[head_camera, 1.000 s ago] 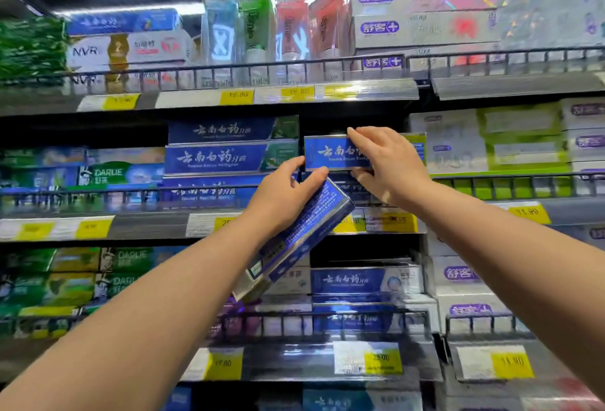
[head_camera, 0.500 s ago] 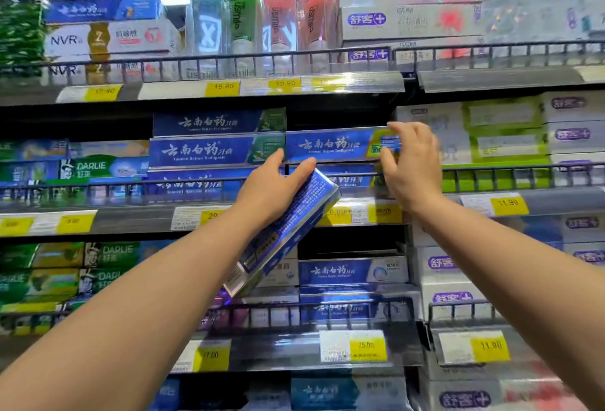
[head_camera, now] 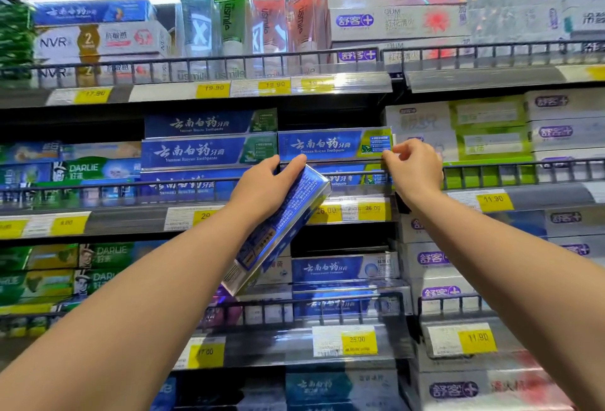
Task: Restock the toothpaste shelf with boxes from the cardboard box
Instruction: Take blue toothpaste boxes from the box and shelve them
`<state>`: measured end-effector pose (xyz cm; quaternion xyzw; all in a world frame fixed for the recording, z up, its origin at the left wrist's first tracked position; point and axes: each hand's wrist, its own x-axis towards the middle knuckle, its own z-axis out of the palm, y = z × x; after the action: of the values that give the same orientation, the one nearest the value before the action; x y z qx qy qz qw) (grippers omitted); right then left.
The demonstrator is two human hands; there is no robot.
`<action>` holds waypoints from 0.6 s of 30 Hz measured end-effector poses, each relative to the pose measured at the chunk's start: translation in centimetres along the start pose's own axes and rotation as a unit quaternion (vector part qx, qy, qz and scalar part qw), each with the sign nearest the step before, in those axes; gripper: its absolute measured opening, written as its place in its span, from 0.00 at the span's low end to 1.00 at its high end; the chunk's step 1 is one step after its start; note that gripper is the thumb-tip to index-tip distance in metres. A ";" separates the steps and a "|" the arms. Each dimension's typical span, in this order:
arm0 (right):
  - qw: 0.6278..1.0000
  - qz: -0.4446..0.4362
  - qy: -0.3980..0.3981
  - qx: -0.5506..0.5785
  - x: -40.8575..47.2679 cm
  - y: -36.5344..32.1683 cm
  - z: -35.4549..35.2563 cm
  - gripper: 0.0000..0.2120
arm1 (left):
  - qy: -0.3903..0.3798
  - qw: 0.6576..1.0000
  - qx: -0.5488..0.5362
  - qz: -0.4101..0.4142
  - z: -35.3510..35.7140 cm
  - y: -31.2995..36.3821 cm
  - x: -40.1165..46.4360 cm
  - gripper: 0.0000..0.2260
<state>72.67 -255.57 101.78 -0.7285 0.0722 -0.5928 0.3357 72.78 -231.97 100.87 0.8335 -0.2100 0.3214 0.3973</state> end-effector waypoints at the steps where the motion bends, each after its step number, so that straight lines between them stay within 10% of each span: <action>1: 1.000 -0.006 0.006 0.002 -0.2 0.0 -0.1 0.14 | 0.002 1.000 0.002 0.001 0.0 0.1 -0.1 0.36; 5: 0.992 -0.083 -0.045 0.087 -2.4 -1.3 -0.9 0.11 | 0.057 0.998 -0.022 -0.019 0.4 0.2 -0.4 0.32; 11: 0.878 -0.050 -0.441 0.181 -8.3 -4.2 -2.4 0.21 | 0.097 0.972 -0.172 -0.127 1.4 2.8 -1.1 0.29; 18: 0.850 -0.032 -0.507 0.138 -8.9 -2.4 -4.8 0.18 | 0.102 0.829 -0.523 -0.168 0.8 3.7 -2.4 0.23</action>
<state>65.00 -251.15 96.23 -0.8760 -0.2137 -0.1556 0.4034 69.15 -234.55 100.78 0.4858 -0.1616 0.1746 0.8411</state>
